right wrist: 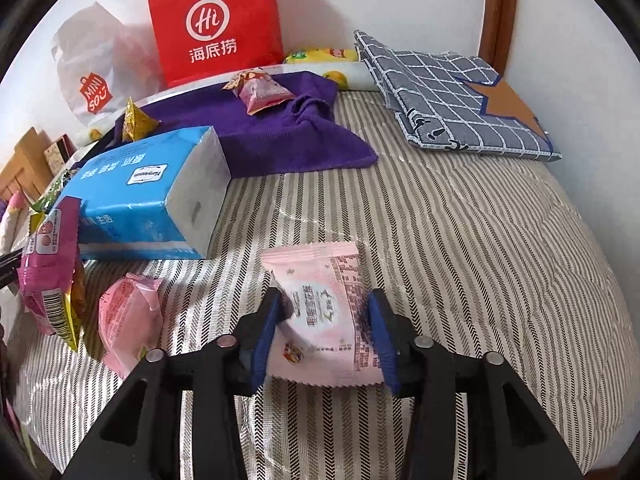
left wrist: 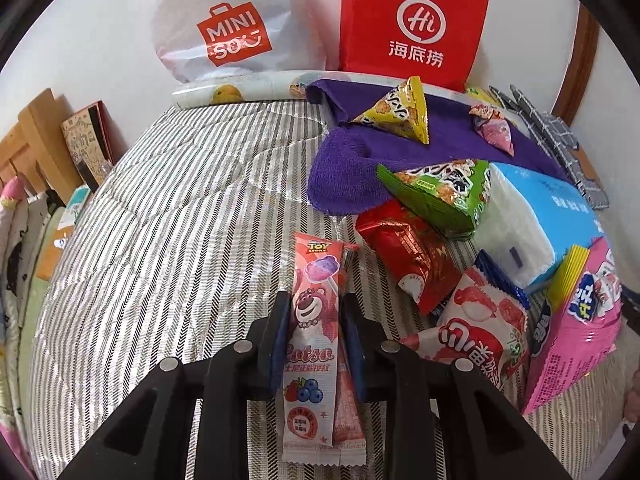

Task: Organize snacks
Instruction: 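Carry the pink wafer packet and Lotso snack stick with both tools over the purple towel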

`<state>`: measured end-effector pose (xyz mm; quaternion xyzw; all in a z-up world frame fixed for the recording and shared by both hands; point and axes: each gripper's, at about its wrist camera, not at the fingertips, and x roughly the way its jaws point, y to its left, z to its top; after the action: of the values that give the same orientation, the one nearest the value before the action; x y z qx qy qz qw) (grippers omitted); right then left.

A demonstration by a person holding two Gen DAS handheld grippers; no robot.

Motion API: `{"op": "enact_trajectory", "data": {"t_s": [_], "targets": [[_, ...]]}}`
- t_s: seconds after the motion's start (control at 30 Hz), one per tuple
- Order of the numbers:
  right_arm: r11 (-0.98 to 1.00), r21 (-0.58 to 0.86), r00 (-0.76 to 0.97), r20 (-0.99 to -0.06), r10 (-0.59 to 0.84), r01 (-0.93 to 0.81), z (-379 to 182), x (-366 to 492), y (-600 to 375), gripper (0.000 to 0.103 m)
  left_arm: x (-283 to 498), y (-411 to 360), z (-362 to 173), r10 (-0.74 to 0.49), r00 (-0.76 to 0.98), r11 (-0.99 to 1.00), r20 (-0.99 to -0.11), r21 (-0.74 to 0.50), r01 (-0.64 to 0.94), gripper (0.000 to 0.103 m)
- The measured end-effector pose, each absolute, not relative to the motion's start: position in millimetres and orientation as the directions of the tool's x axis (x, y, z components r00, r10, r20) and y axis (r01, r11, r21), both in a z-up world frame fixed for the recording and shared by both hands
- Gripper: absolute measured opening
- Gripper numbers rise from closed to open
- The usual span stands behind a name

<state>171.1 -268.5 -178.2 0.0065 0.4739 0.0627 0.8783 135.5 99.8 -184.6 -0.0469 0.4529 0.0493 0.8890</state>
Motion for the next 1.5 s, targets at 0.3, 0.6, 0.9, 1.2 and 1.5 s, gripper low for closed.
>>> {"op": "enact_trajectory", "data": {"t_s": [0.3, 0.6, 0.9, 1.2, 1.5], "targets": [[0.990, 0.098, 0.560, -0.818, 0.136, -0.097, -161.4, 160.4, -265.7, 0.036, 124.4, 114.2, -180.9, -0.003, 0.588, 0.987, -0.809, -0.097, -0.128, 0.020], [0.989, 0.111, 0.621, -0.770, 0.148, -0.098, -125.3, 143.4, -261.2, 0.036, 101.2, 107.3, -158.8, -0.050, 0.615, 0.987, -0.787, -0.133, -0.090, 0.020], [0.990, 0.112, 0.643, -0.753, 0.138, -0.081, -102.2, 122.3, -255.7, 0.036, 76.4, 89.9, -132.6, -0.100, 0.641, 0.981, -0.761, -0.181, -0.062, 0.020], [0.983, 0.150, 0.672, -0.719, 0.180, -0.103, -74.0, 105.1, -241.8, 0.036, 52.6, 54.2, -100.6, -0.142, 0.681, 0.980, -0.718, -0.200, -0.006, 0.020], [0.972, 0.159, 0.719, -0.654, 0.233, -0.170, -37.5, 87.6, -228.3, 0.036, 51.7, 22.2, -66.7, -0.195, 0.716, 0.971, -0.671, -0.235, 0.045, 0.020]]}}
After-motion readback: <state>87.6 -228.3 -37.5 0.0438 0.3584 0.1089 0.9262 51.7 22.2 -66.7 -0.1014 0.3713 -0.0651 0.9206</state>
